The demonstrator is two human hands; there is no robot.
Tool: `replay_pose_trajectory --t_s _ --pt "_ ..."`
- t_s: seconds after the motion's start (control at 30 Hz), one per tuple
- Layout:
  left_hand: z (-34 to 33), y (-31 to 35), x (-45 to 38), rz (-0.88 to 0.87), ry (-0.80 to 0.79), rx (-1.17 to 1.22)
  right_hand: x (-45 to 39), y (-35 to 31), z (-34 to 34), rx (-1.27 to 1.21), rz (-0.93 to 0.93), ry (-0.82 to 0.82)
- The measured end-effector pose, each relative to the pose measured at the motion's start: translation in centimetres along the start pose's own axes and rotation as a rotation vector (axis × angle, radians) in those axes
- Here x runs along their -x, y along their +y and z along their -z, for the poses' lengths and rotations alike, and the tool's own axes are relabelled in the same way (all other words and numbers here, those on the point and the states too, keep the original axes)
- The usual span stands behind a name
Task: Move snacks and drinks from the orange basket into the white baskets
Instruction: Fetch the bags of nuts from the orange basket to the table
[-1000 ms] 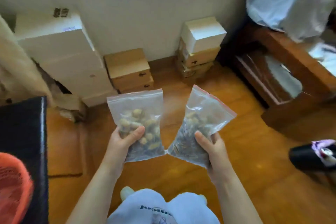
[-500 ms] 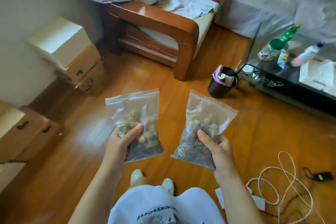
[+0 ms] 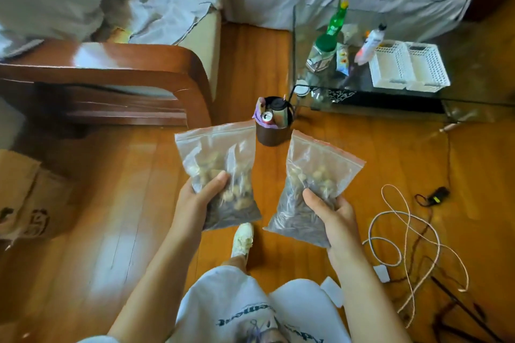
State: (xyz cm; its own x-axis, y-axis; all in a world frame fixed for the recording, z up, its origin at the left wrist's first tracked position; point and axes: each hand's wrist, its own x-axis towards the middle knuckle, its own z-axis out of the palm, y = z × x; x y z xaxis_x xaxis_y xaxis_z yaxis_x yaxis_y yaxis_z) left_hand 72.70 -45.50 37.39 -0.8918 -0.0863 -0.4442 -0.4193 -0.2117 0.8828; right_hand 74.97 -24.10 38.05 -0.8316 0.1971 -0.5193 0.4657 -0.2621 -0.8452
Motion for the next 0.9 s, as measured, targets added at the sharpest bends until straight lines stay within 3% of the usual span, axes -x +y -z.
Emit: replay_pose_trajectory --t_s 0.2,0.53,0.9 --pt "-3.5 5.4 -8.7 -0.003 -0.145 -0.047 -5.7 -5.1 -1.1 -0.032 0.050 0.072" --pt "-11.8 6.7 -16.4 0.071 -0.327 -0.097 -12.1 -8.4 3.1 -0.151 0.046 0.262" --pt "-29.6 8.3 -24.2 0.035 -0.399 -0.119 -22.8 -17.0 14.3 -0.173 0.120 0.333"
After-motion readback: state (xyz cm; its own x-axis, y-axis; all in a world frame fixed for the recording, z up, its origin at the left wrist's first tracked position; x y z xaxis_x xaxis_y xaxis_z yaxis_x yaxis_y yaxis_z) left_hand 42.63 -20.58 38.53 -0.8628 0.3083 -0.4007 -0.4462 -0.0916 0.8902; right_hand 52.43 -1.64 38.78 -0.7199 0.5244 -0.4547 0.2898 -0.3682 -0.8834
